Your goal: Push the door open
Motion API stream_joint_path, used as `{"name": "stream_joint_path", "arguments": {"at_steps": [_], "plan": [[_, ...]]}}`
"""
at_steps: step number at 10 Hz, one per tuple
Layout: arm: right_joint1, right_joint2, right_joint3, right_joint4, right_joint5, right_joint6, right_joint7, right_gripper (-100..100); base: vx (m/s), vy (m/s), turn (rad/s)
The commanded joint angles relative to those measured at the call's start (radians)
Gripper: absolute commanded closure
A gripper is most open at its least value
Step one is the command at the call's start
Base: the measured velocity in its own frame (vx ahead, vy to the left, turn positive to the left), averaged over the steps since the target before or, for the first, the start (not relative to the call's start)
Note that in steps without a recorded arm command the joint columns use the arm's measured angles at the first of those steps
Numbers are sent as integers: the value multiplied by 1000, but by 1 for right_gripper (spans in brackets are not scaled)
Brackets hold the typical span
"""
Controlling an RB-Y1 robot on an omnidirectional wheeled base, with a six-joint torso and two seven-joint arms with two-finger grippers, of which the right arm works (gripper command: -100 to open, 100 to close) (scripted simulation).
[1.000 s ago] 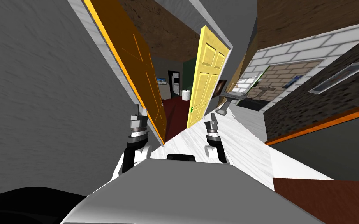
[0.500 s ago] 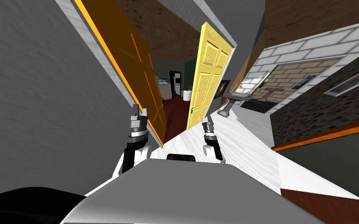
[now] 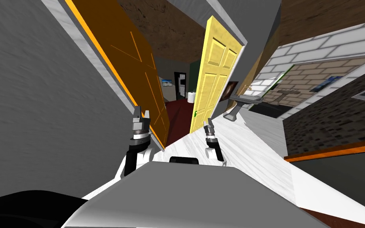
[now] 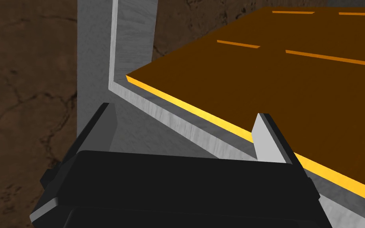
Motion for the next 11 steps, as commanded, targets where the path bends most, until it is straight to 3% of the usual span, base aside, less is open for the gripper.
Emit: {"name": "stream_joint_path", "arguments": {"at_steps": [1, 11], "plan": [[-16, 4, 9, 47, -1, -10, 6, -100, 78, -90, 69], [-107, -3, 44, 295, -23, -47, 16, -100, 76, -101, 82]]}}
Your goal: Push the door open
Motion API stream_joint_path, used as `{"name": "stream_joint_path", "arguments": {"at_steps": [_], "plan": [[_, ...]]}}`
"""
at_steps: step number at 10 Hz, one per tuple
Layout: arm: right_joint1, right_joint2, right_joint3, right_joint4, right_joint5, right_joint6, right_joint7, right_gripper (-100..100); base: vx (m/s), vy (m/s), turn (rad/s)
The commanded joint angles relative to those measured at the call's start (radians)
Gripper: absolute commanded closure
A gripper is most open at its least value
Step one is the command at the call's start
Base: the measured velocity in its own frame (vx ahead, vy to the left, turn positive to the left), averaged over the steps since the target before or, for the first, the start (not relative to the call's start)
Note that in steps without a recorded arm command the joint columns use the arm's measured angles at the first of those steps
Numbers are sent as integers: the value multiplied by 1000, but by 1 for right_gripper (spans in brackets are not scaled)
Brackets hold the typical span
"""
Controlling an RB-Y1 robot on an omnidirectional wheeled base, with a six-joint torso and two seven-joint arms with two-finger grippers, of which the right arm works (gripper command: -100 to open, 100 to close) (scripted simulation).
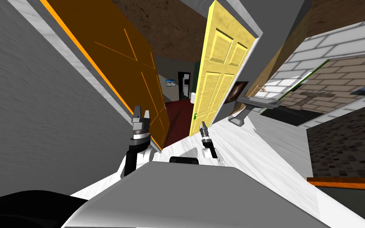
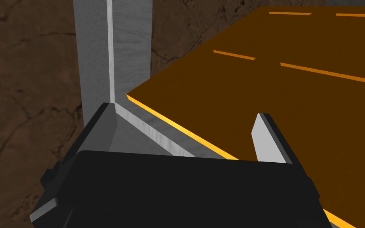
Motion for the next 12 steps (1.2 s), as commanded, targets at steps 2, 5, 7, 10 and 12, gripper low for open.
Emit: {"name": "stream_joint_path", "arguments": {"at_steps": [2, 5, 7, 10, 12], "plan": [[-16, 1, 12, 56, -5, -8, 3, -100, 60, -112, 74], [-35, 2, 19, 106, -10, -16, 5, -100, 63, -92, 69], [-53, 4, 26, 155, -14, -23, 7, -100, 60, -68, 62], [-79, 8, 36, 227, -21, -33, 10, -100, 61, -110, 82], [-96, 11, 42, 274, -25, -40, 12, -100, 69, -108, 77]]}}
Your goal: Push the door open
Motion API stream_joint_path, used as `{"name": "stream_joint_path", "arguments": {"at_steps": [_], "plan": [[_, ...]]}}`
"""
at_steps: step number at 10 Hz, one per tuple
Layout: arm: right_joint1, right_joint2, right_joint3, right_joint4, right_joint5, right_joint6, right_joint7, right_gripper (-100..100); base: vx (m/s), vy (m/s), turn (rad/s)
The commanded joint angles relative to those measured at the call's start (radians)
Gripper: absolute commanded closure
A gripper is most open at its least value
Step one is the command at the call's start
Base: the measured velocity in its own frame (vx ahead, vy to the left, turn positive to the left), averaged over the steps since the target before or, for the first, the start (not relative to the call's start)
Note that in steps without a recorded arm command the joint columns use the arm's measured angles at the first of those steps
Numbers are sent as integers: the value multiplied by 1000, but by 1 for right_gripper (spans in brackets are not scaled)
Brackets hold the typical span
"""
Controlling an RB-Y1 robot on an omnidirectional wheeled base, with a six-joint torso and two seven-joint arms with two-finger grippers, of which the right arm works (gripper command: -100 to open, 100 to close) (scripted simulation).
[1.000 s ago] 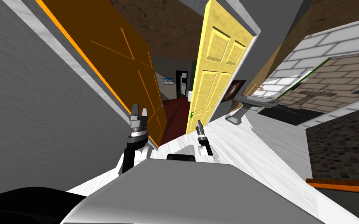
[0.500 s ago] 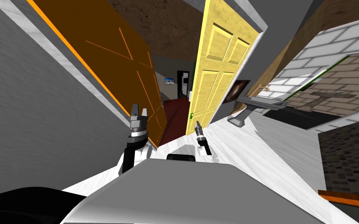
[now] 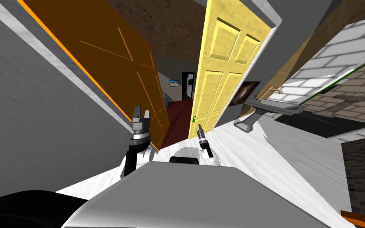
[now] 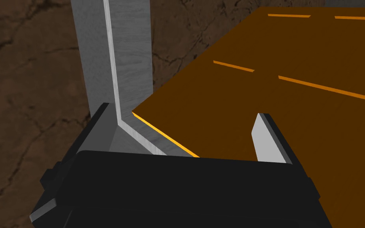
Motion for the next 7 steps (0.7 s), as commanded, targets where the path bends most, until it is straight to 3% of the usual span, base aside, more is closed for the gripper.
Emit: {"name": "stream_joint_path", "arguments": {"at_steps": [1, 2, 6, 7], "plan": [[-17, 6, 5, 46, -3, -10, 3, -100, 68, -111, 74], [-17, 6, 5, 46, -3, -10, 3, -100, 45, -73, 29], [-50, 14, 18, 137, -11, -23, 6, -100, 47, -85, 70], [-65, 20, 24, 178, -15, -29, 8, -100, 101, -148, 103]]}}
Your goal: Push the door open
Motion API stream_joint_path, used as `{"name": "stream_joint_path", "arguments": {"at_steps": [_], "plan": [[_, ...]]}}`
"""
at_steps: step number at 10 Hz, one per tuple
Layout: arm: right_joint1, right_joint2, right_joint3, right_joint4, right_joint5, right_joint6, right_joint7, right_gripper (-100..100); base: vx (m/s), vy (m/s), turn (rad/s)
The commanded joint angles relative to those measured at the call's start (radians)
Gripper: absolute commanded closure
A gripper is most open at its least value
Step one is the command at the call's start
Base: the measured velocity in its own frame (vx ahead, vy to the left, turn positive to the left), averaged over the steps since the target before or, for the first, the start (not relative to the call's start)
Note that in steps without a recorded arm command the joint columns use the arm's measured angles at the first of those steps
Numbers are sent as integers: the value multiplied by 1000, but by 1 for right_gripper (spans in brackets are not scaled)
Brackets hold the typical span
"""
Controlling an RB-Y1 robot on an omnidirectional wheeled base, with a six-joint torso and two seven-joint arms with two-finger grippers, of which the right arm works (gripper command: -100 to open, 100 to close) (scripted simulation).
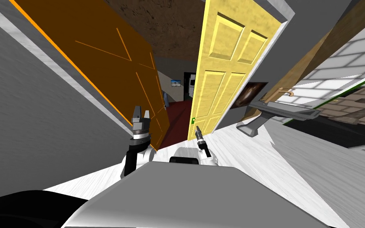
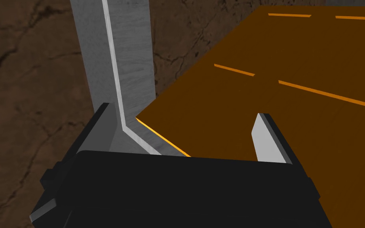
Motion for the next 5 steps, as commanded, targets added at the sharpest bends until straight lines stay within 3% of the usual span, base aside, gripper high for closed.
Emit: {"name": "stream_joint_path", "arguments": {"at_steps": [1, 5], "plan": [[-9, 4, 8, 34, -3, -4, 2, -100, 84, -155, 86], [-38, 16, 19, 112, -10, -15, 5, -100, 59, -103, 65]]}}
